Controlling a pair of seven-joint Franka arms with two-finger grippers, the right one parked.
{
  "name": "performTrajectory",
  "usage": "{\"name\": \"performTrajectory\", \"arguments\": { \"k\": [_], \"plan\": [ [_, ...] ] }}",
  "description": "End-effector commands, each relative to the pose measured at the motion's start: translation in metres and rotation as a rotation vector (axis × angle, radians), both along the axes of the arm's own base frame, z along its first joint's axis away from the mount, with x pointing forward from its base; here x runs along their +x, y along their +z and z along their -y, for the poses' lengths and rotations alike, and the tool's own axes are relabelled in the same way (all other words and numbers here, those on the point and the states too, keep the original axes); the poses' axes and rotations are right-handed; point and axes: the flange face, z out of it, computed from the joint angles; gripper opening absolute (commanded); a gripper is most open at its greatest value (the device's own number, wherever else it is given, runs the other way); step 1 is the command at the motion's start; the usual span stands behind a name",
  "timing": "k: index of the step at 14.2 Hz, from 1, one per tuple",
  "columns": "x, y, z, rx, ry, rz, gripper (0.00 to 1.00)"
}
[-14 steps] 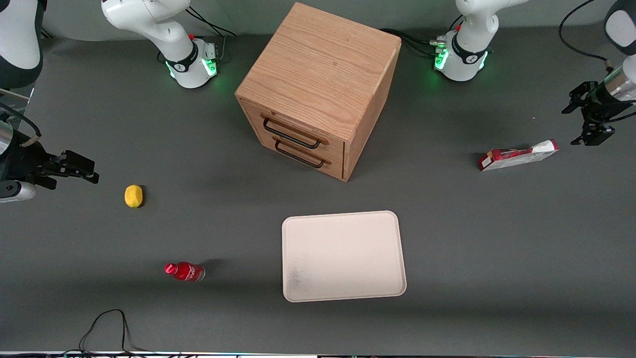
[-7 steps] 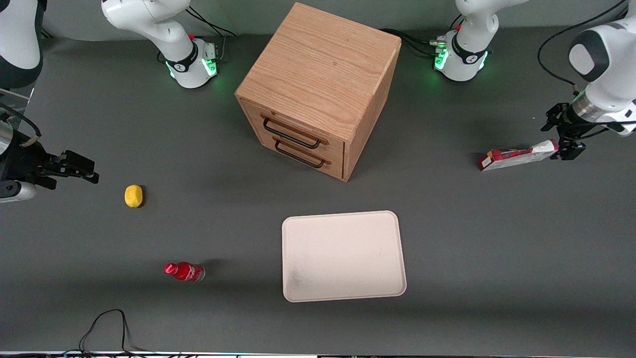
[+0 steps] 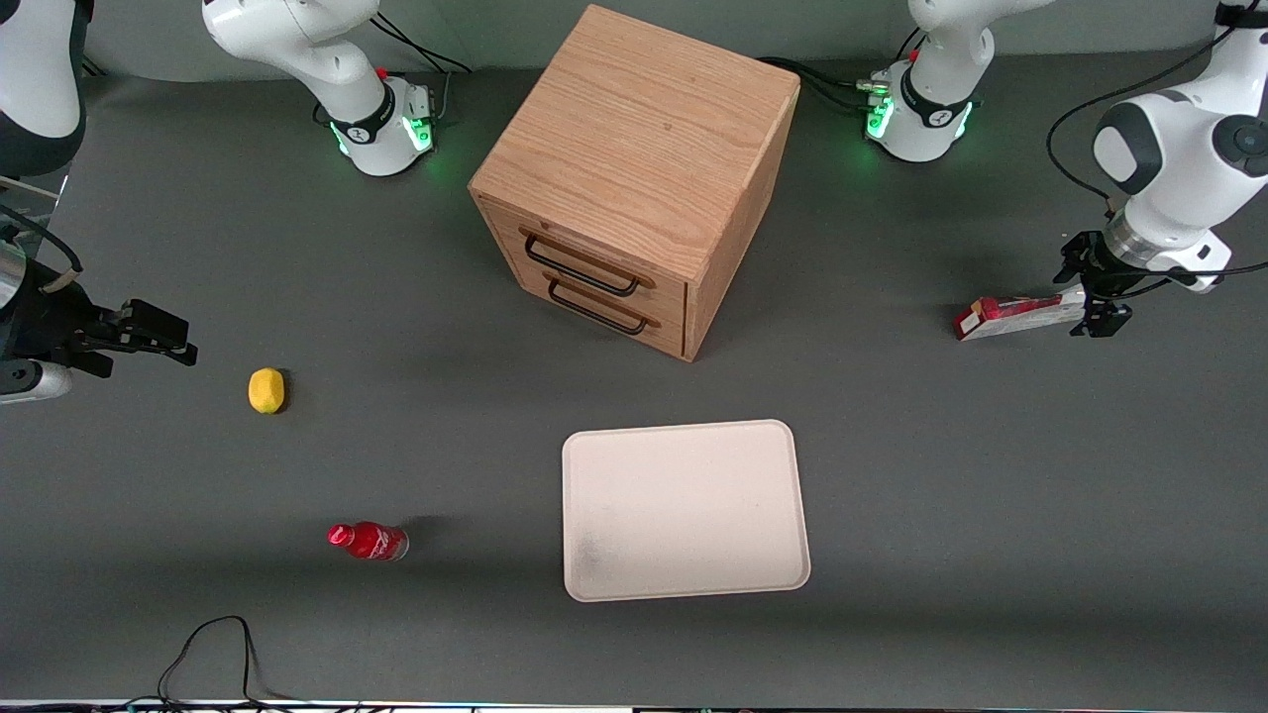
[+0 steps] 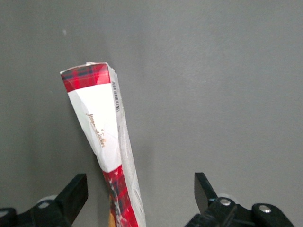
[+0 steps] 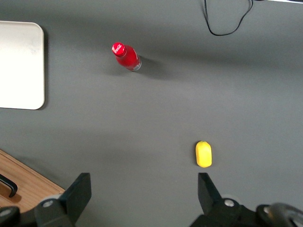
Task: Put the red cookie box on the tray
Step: 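Lower the open left gripper onto the cookie box end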
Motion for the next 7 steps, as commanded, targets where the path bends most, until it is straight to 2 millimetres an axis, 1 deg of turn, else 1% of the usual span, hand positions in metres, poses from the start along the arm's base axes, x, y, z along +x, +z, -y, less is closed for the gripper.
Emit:
{"name": "performTrajectory", "arguments": {
  "k": [1, 5, 7],
  "plan": [
    [-0.005, -0.011, 0.0, -0.004, 0.024, -0.006, 1.0],
    [-0.003, -0.033, 0.001, -0.009, 0.035, -0.011, 1.0],
    [-0.004, -0.039, 0.002, -0.013, 0.035, -0.021, 1.0]
  ]
}}
